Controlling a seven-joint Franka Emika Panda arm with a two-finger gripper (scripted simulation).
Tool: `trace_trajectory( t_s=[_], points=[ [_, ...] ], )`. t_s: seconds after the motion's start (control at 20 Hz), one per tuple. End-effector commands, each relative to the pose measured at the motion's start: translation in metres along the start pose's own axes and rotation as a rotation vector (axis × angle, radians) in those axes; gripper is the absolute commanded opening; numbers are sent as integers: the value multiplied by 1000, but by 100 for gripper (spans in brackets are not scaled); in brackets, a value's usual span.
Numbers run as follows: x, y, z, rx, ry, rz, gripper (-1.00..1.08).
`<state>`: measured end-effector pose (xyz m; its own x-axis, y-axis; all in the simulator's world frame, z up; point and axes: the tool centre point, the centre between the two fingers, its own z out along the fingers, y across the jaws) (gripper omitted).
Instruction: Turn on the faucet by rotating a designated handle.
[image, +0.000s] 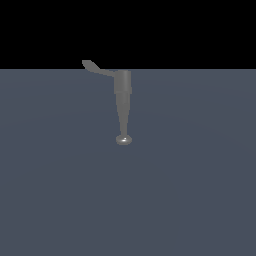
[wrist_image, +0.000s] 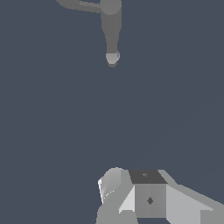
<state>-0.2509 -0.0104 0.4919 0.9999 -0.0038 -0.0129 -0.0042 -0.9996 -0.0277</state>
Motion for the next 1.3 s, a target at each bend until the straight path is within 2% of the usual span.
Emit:
trace_trajectory(
  t_s=[0.0,0.5,0.85,1.25],
  points=[
    [0,0,0,0,0,0,-100],
    [6,-9,-6,-52,15,-47,-100],
    [11,-10,-6,-44,14,-22,-100],
    [34,-14,-5,-23,13,68,-100]
  ],
)
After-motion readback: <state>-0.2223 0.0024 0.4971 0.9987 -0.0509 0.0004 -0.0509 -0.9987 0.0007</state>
